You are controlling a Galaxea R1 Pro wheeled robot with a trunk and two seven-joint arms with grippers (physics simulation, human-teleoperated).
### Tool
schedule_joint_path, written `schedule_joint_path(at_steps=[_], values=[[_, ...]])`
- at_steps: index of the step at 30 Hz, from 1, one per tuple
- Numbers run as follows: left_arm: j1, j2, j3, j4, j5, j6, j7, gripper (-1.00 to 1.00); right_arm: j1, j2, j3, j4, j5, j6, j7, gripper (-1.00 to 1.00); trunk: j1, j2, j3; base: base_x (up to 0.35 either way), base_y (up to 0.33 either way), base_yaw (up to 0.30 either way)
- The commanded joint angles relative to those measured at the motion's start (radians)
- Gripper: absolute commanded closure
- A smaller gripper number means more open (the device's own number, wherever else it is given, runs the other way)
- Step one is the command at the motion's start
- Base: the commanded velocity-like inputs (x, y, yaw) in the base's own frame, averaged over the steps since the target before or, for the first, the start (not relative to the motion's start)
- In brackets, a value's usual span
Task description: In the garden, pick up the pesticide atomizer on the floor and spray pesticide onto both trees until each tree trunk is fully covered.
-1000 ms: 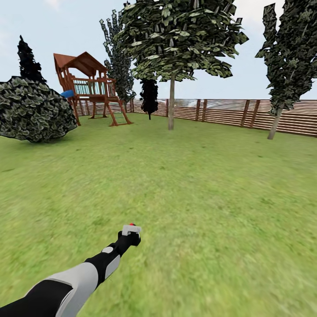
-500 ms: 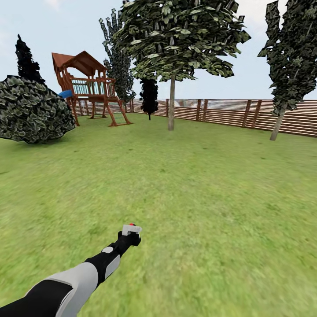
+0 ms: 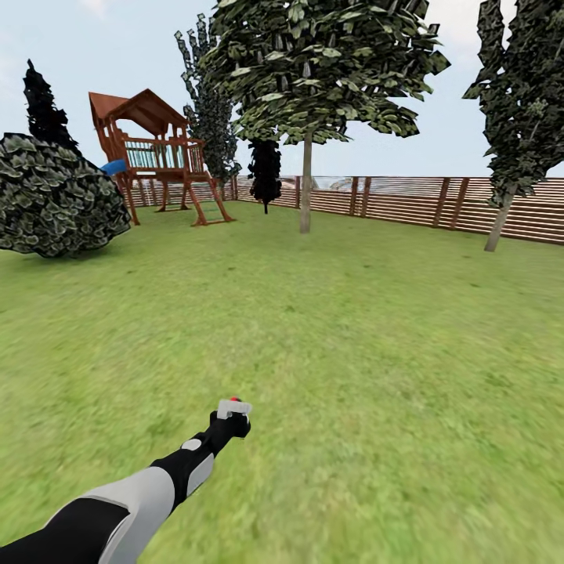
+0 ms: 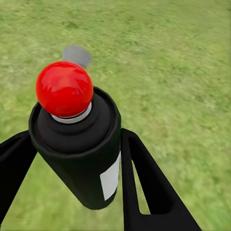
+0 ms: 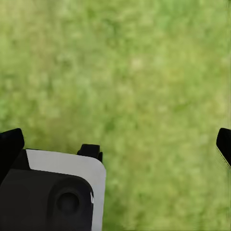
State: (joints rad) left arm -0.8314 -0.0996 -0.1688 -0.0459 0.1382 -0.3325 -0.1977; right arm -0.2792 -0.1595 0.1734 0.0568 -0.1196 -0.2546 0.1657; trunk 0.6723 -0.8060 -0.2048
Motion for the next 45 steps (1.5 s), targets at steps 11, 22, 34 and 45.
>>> schedule_joint_path(at_steps=[11, 22, 34, 45], values=[[0.000, 0.000, 0.000, 0.000, -0.002, 0.000, 0.004, 1.00, 0.000, 0.000, 0.000, 0.000, 0.000, 0.000, 0.000, -1.00, 0.000, 0.000, 0.000, 0.350, 0.000, 0.000], [0.000, -0.002, 0.000, 0.000, -0.002, 0.000, 0.004, 1.00, 0.000, 0.000, 0.000, 0.000, 0.000, 0.000, 0.000, -1.00, 0.000, 0.000, 0.000, 0.350, 0.000, 0.000], [0.000, 0.002, 0.001, 0.000, -0.003, 0.000, 0.004, 1.00, 0.000, 0.000, 0.000, 0.000, 0.000, 0.000, 0.000, -1.00, 0.000, 0.000, 0.000, 0.350, 0.000, 0.000], [0.000, 0.003, 0.000, 0.000, -0.003, 0.000, 0.004, 1.00, 0.000, 0.000, 0.000, 0.000, 0.000, 0.000, 0.000, -1.00, 0.000, 0.000, 0.000, 0.350, 0.000, 0.000]])
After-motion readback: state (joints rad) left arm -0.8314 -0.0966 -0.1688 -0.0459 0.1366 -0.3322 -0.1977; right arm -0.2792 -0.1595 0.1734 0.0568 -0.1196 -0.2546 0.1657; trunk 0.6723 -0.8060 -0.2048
